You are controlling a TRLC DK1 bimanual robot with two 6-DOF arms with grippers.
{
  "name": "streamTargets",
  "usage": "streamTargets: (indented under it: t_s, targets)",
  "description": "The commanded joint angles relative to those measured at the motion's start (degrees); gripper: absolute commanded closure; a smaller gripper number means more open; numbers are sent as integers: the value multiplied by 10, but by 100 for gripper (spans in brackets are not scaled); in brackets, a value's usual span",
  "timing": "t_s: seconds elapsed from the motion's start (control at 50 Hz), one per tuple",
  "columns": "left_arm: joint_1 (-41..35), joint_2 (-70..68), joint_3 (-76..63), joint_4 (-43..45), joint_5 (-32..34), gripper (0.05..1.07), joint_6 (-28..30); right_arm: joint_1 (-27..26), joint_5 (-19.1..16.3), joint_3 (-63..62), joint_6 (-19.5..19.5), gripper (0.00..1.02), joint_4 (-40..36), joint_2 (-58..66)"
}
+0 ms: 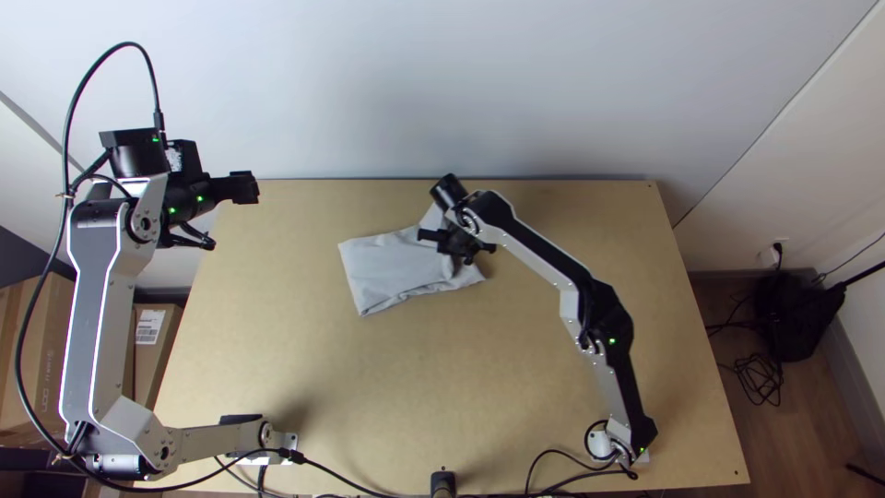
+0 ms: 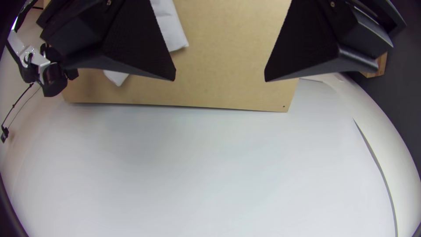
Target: Fold the t-shirt
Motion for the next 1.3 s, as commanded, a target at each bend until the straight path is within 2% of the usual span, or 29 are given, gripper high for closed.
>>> streamTargets:
  t_s: [0.0, 0.04, 0.1, 0.22, 0.28, 0.32, 0.42, 0.56, 0.6, 0.72, 0.78, 0.82, 0.92, 1.04, 1.14, 1.28]
  targets:
    - [-5, 5, -5, 10, 7, 10, -9, -20, 8, -58, -1, 90, -10, -49]
    - [-6, 6, -5, 10, 7, 10, -9, -26, 8, -72, -1, 90, -9, -57]
    - [-5, 6, -6, 10, 7, 10, -9, -36, 8, -92, -1, 80, -9, -70]
    - [-4, 4, -9, 10, 6, 10, -4, -60, 14, -116, -1, 38, -7, -89]
    - [-2, 4, -8, 10, 6, 10, -1, -72, 39, -121, -3, 13, -2, -95]
    - [0, 5, -7, 10, 6, 10, 3, -79, 66, -119, -7, 7, 3, -99]
    - [3, 6, -1, 11, 6, 10, 11, -94, 113, -119, -31, 6, 32, -103]
    - [3, 12, 8, 10, 5, 10, 18, -102, 109, -102, -81, 6, 62, -101]
    - [3, 14, 12, 10, 4, 10, 18, -105, 84, -101, -101, 6, 78, -100]
    - [3, 24, 25, 9, 0, 10, 18, -126, -52, -100, -155, 5, 110, -96]
    - [3, 30, 33, 7, -2, 10, 18, -135, -133, -101, -204, 4, 112, -91]
    - [3, 33, 37, 7, -3, 10, 18, -140, -161, -100, -233, 4, 113, -86]
    - [3, 43, 53, 0, -4, 10, 18, -144, -173, -85, -300, 4, 121, -57]
    - [4, 51, 69, -9, -9, 10, 18, -151, -173, -65, -333, 4, 121, -15]
    - [6, 58, 81, -12, -14, 10, 19, -153, -181, -53, -348, 4, 122, 16]
    - [6, 76, 107, -25, -24, 10, 20, -158, -206, -23, -341, 4, 113, 67]
